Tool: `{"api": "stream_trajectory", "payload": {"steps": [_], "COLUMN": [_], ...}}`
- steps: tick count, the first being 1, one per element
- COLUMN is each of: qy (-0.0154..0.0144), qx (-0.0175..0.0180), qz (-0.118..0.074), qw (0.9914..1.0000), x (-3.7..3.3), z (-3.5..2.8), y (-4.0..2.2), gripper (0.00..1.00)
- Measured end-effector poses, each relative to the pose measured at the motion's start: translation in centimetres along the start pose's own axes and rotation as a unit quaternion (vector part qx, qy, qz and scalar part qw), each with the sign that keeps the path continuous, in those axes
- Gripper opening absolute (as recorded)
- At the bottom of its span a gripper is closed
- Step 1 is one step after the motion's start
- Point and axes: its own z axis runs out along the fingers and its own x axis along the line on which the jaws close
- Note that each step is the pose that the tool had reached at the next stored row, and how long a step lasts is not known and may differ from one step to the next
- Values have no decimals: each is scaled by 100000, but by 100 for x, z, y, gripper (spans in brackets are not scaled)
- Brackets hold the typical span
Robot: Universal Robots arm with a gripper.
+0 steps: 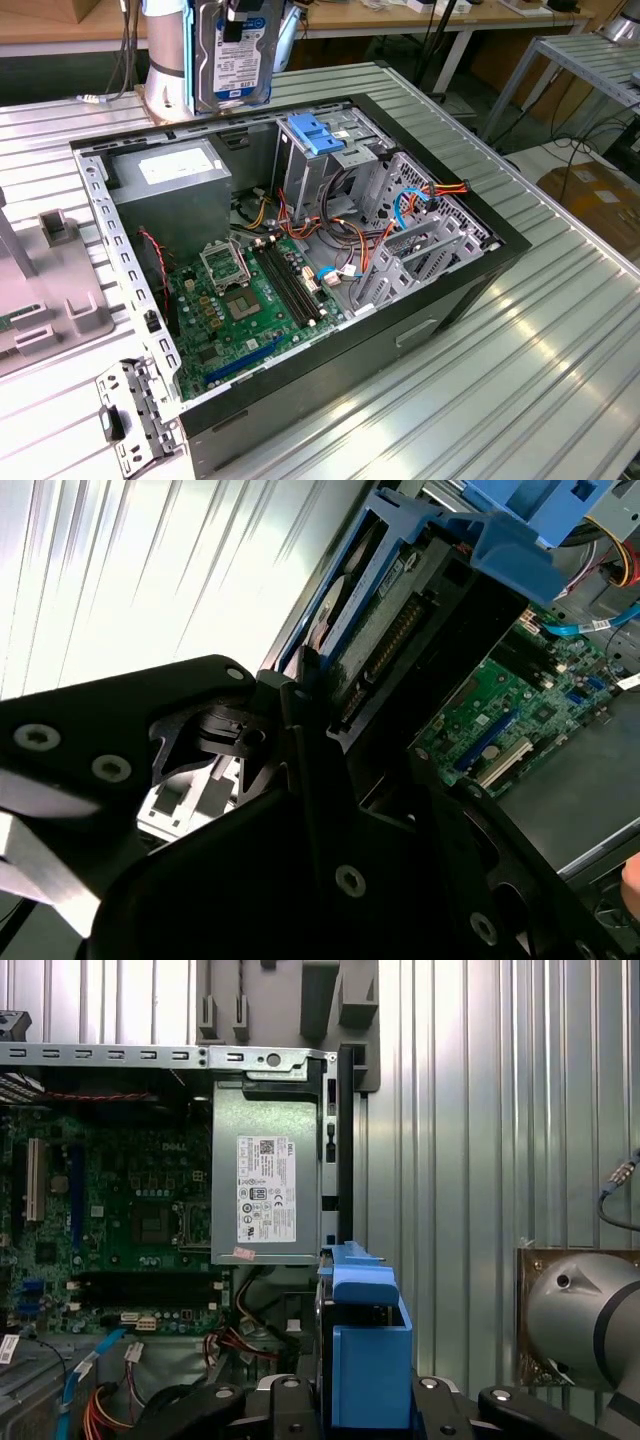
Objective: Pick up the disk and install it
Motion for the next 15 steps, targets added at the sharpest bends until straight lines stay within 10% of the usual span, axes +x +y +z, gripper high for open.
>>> {"api": "stream_trajectory", "payload": {"steps": [15], "qy": [-2], "qx": [3], "qz": [-1], "qw": [100000], "x": [9], "z": [0], "y": [-123], "gripper": [36]}}
